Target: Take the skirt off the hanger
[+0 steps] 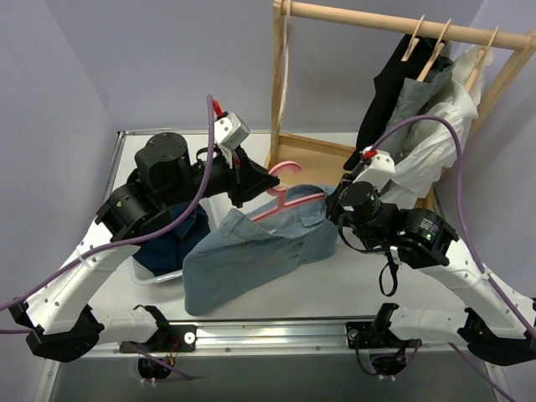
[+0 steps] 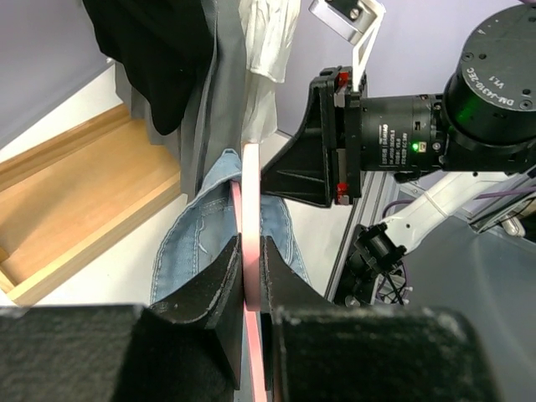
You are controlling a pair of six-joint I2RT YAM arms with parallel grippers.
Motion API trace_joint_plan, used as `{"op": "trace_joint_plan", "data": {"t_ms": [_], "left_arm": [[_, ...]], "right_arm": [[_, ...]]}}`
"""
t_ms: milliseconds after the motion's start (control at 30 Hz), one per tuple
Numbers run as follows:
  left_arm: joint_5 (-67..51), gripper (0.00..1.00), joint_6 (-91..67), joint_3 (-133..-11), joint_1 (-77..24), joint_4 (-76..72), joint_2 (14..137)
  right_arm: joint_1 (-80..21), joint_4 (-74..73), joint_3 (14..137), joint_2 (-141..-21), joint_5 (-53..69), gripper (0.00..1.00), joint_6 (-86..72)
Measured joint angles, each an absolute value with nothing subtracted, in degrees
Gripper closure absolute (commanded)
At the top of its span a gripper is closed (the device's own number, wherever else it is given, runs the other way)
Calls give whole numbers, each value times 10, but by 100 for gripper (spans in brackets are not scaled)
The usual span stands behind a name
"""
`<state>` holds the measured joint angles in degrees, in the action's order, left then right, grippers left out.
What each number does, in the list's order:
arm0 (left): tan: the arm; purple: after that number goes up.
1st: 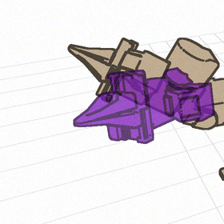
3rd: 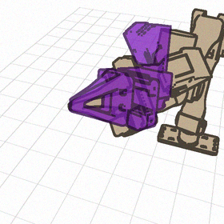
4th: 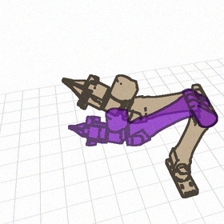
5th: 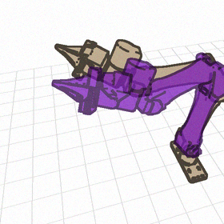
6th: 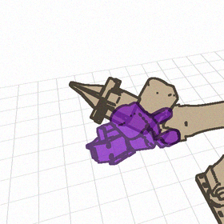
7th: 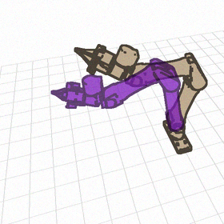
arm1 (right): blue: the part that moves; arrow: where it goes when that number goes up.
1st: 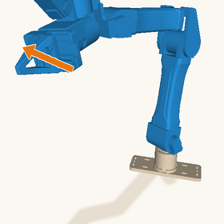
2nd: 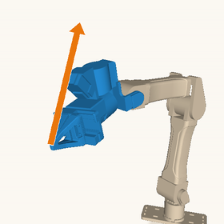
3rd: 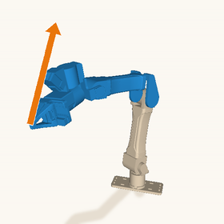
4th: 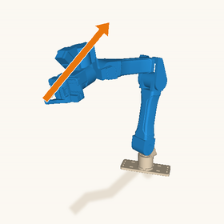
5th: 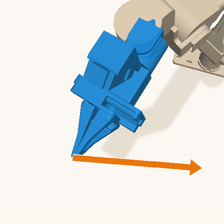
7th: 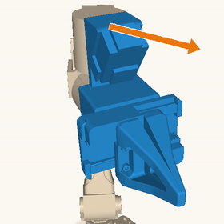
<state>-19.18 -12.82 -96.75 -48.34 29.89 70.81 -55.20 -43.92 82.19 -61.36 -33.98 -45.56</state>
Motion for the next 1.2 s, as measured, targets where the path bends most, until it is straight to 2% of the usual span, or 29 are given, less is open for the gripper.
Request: {"op": "trace_joint_plan", "data": {"t_ms": [100,500,800,1200], "left_arm": [[-198,98,-127,-966,-483,305,704],[-264,98,-90,-946,-483,328,660],[-284,98,-60,-929,-483,357,593],[-317,98,-50,-913,-483,393,578]], "right_arm": [[-552,-443,824,-616,-348,100,-463],[-551,-469,839,-635,-386,100,-487],[-540,-470,839,-660,-385,100,-505],[-531,-469,873,-657,-365,100,-474]]}}
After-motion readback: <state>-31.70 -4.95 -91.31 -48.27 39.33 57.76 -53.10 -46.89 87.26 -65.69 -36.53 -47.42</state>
